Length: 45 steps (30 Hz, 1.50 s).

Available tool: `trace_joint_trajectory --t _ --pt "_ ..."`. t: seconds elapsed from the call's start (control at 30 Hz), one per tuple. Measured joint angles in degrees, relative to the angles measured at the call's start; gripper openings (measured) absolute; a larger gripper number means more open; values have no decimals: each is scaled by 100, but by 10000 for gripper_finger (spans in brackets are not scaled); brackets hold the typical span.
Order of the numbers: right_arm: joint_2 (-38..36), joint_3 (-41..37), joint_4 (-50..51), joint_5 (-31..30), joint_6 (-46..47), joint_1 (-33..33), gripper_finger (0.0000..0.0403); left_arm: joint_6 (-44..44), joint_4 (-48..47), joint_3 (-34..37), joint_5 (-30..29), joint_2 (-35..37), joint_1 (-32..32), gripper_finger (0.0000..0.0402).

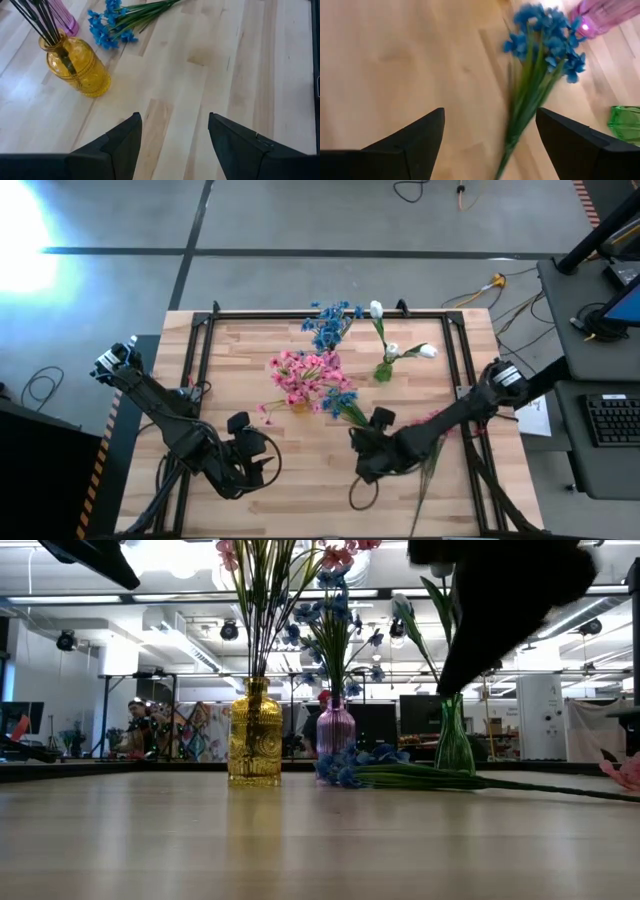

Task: Sort flowers into vase by color
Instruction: Put the blue flowers into the purple flower vase

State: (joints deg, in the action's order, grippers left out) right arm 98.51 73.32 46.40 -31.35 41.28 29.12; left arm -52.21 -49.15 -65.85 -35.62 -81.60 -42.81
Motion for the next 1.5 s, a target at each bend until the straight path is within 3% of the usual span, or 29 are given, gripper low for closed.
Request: trace_joint_trajectory --t 0.2,0.37,0.8,1.07,1.5 --pt "-111 -574 -393 -13 -127 -417 305 0 -9 -1 0 0 -2 215" --pt "-275 -1281 -1303 157 -142 -664 302 12 -15 -2 -129 0 -2 215" --pt "-279 -2330 -2428 353 371 -930 287 22 -7 -2 -293 0 -2 215" --pt "-290 -2550 -2835 459 681 -928 218 24 50 -2 -295 0 -2 215" --pt "-288 -2561 -2893 502 780 -926 58 24 74 0 -304 0 -2 215"
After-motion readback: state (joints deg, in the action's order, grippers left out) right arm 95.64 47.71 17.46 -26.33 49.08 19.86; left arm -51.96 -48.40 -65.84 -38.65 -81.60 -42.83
